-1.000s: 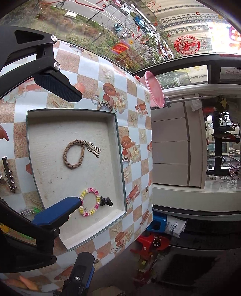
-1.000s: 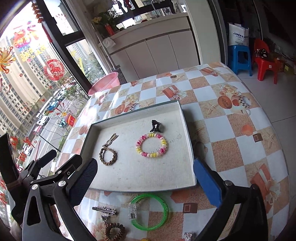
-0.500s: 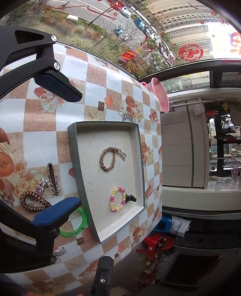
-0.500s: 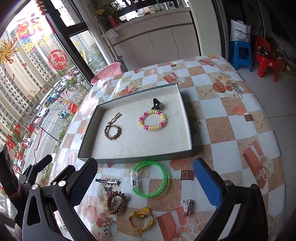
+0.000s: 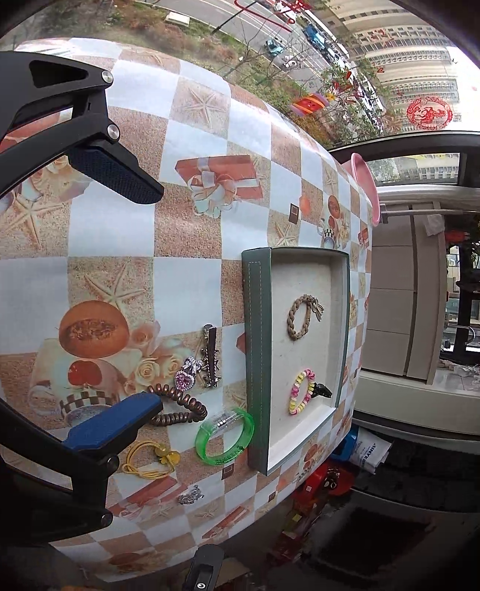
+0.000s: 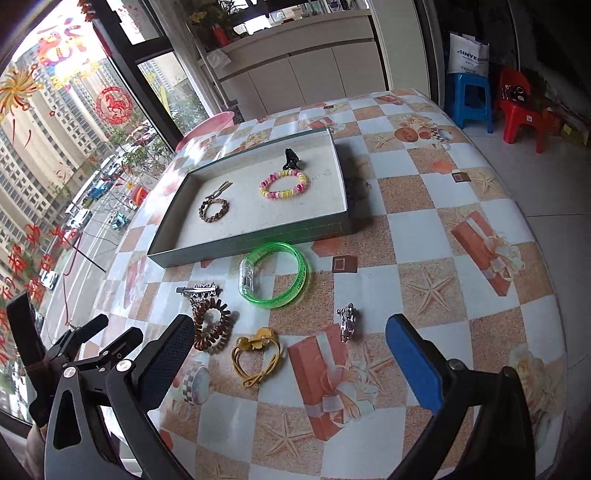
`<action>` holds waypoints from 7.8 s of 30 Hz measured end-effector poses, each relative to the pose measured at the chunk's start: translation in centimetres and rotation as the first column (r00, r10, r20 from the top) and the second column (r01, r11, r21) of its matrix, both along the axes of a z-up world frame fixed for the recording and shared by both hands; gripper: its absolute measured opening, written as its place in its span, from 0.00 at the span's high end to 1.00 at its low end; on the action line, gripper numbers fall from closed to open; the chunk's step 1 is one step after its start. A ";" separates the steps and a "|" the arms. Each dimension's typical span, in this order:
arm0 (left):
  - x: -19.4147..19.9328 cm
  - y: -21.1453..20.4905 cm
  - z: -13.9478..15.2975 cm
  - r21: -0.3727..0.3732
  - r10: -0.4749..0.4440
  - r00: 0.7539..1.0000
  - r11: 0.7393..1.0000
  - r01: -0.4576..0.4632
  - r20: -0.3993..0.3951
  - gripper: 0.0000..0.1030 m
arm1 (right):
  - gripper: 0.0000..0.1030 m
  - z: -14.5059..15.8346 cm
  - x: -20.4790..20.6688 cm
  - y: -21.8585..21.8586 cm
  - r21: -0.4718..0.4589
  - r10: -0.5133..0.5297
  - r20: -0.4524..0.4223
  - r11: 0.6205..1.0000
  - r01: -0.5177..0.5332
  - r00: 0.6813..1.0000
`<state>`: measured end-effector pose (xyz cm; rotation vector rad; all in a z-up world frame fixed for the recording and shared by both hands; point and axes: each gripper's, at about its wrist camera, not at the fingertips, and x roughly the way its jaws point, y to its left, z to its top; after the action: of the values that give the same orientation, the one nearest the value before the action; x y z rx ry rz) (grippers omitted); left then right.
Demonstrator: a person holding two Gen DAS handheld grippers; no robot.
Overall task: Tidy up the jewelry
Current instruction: 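Lift both open tools out of the tray toward the remaining jewelry, then grasp the brown coiled hair tie with the left tool while the right tool grasps the silver charm, then carry the coiled hair tie and silver charm over the tray with both tools, then lower both tools into the tray and open them to release the items, then lift both open tools out of the tray toward the remaining jewelry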
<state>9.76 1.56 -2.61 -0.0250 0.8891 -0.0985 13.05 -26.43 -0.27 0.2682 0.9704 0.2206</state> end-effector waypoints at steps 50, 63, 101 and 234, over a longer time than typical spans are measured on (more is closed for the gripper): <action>2.5 -8.2 -3.5 0.060 -0.165 0.985 0.984 0.168 -0.054 0.77 | 0.50 -6.5 2.1 2.2 -0.298 -0.024 -0.032 0.955 0.013 0.999; 0.8 -6.1 -2.4 0.000 -0.156 0.987 0.988 0.156 -0.023 0.77 | 0.85 -6.3 1.5 1.4 -0.263 -0.037 -0.018 0.964 0.031 0.999; 3.5 -2.0 5.2 -0.068 -0.139 0.985 0.987 0.146 0.106 0.77 | 0.92 0.7 3.7 -1.1 0.072 -0.014 0.013 0.997 0.013 1.000; 1.0 0.6 -2.7 -0.021 -0.004 1.000 1.000 0.004 -0.031 0.00 | 0.00 -2.8 -1.6 4.7 -0.157 0.112 -0.005 0.981 -0.111 0.994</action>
<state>10.74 2.13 -5.29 -0.0445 0.9191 -0.1115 11.50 -21.72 -3.10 0.0691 0.9945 0.2457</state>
